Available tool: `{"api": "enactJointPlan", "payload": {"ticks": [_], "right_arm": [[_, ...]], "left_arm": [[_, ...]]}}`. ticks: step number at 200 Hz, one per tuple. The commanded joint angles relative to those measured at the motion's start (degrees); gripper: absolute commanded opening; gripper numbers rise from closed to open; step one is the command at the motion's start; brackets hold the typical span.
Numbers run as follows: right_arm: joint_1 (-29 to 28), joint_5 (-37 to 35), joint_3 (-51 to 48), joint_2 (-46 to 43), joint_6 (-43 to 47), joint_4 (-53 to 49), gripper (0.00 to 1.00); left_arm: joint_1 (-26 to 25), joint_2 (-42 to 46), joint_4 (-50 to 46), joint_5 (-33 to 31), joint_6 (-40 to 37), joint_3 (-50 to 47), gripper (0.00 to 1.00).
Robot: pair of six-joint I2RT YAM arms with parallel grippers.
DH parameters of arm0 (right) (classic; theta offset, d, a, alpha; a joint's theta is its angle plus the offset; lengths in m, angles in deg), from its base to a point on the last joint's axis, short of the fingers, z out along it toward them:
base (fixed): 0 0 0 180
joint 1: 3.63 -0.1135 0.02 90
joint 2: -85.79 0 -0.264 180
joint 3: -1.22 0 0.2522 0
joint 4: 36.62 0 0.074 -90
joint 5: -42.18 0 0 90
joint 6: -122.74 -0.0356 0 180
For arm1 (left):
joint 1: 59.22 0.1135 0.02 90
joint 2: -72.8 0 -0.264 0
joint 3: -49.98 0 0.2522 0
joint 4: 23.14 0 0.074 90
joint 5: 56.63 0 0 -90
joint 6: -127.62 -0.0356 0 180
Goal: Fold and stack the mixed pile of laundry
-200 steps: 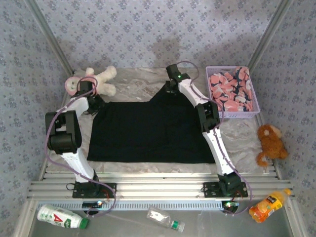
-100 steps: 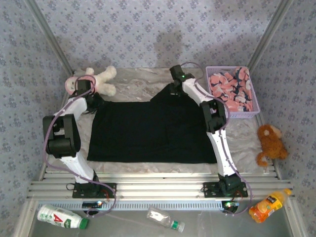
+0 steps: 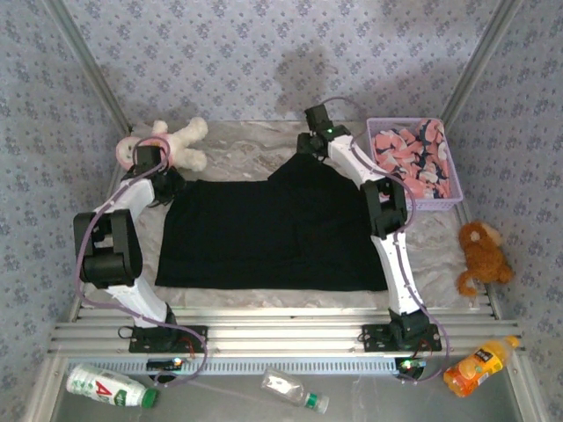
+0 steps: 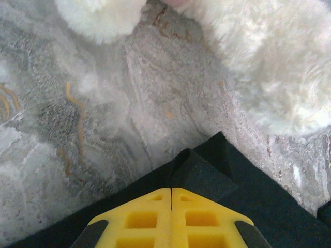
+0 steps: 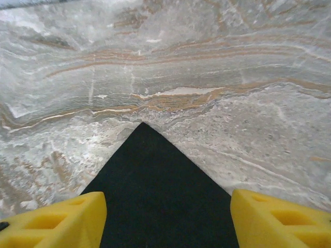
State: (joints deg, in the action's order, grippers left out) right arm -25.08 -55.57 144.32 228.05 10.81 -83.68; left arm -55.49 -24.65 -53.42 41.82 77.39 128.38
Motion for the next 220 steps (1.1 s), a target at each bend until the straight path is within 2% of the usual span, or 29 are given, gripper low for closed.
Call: {"api": "enactJointPlan", "payload": {"ticks": [1, 46, 67, 96, 131, 140, 168, 201, 220], "right_arm": [[0.4, -0.3, 4.6, 6.2, -1.2, -4.6, 0.72], [-0.5, -2.0, 20.5, 15.9, -1.0, -14.7, 0.69], [-0.8, -2.4, 20.1, 16.1, -1.5, -16.8, 0.59], [-0.9, -1.0, 18.4, 16.2, -2.1, -19.4, 0.36], [-1.0, 0.2, 18.4, 16.6, -2.1, -20.4, 0.36], [-1.0, 0.6, 18.4, 16.6, -2.2, -20.7, 0.29], [-0.9, 0.0, 18.4, 16.3, -2.9, -21.7, 0.0], [-0.4, 1.7, 16.6, 12.5, -3.1, -18.7, 0.0], [-0.2, 5.7, 12.9, 7.4, -3.1, -13.5, 0.0]], "left_arm": [[-0.3, 3.1, 1.3, 1.8, 1.4, -2.3, 0.0], [-0.6, 4.0, 2.1, 2.5, 2.1, -4.8, 0.0], [-0.6, 4.1, 2.6, 2.9, 2.5, -5.4, 0.0], [-0.6, 4.1, 3.0, 2.7, 2.9, -6.0, 0.01], [-0.6, 4.4, 3.1, 3.1, 3.2, -6.2, 0.01], [-0.5, 4.5, 3.1, 2.9, 3.2, -6.3, 0.01], [-0.4, 4.7, 3.0, 2.9, 3.1, -6.3, 0.01], [0.0, 4.6, 2.9, 2.8, 2.9, -5.7, 0.01], [0.5, 4.1, 3.0, 2.6, 2.7, -4.6, 0.01]]}}
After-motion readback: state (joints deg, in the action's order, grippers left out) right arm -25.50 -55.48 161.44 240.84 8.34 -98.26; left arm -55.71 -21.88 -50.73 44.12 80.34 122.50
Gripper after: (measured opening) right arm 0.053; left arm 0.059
